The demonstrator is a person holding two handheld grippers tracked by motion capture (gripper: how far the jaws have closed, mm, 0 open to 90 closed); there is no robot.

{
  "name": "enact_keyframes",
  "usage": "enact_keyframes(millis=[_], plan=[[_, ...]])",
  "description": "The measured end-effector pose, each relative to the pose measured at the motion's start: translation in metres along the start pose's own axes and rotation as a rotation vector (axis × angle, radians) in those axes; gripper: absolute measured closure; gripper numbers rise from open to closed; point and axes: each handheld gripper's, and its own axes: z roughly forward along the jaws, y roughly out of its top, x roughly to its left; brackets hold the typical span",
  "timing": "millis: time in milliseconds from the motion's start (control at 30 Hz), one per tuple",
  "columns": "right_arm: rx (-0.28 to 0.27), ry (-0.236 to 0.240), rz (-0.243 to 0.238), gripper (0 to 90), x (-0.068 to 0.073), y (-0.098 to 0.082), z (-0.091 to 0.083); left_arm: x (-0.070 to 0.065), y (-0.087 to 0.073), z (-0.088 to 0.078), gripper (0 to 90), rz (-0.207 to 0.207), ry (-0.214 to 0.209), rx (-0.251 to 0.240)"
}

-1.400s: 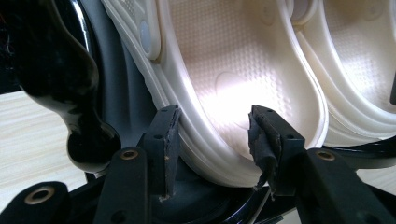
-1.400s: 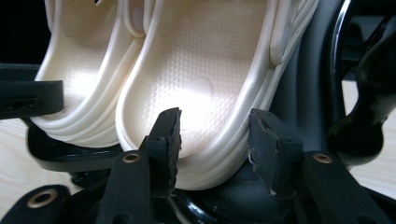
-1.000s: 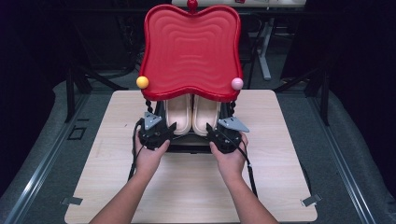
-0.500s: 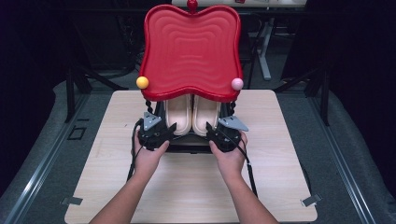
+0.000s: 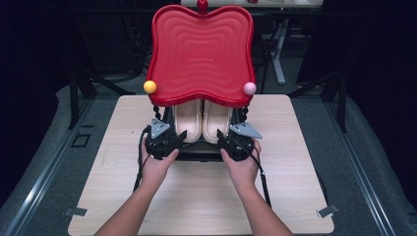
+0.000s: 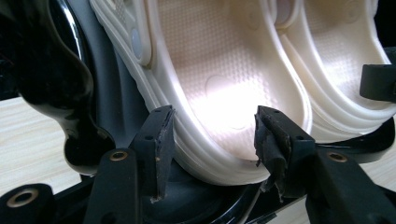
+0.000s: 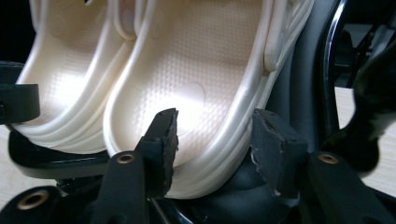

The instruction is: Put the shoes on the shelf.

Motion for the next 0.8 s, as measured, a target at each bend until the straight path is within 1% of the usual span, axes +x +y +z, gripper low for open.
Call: enact_keyframes(millis=[67,133,267,367,433,467,533,667,700,800], plan=[[-0.019,0.006,0.009,48.9,0.0,0.0,-0.004,0.0,0.0,-0.001,47.7,0.002,0.001,-0.001],[-0.026,0.01,0.012,48.6,0.001,-0.001,-0.008,0.0,0.0,-0.003,47.7,0.01,0.002,0.002],[-0.036,0.023,-0.004,48.6,0.003,0.0,-0.015,0.0,0.0,-0.008,47.7,0.006,0.001,-0.002],[-0.041,0.04,-0.003,49.4,0.004,-0.001,-0.019,0.0,-0.003,-0.012,47.7,0.006,-0.004,-0.002],[-0.03,0.049,-0.007,49.5,0.004,-0.001,-0.023,0.0,-0.006,-0.014,47.8,0.009,0.0,-0.007],[-0.038,0.057,-0.001,49.5,0.005,-0.002,-0.025,0.0,-0.008,-0.015,47.8,0.009,-0.002,-0.007],[-0.053,0.069,-0.004,49.5,0.006,-0.003,-0.03,0.001,-0.011,-0.019,47.8,0.012,-0.009,-0.005],[-0.051,0.064,-0.045,49.6,0.007,-0.005,-0.036,0.001,-0.015,-0.026,47.7,0.023,-0.016,-0.008],[-0.056,0.064,-0.052,49.7,0.007,-0.006,-0.037,0.001,-0.016,-0.029,47.7,0.027,-0.019,-0.009],[-0.046,0.063,-0.07,49.6,0.005,-0.008,-0.041,0.001,-0.018,-0.037,47.7,0.037,-0.025,-0.021]])
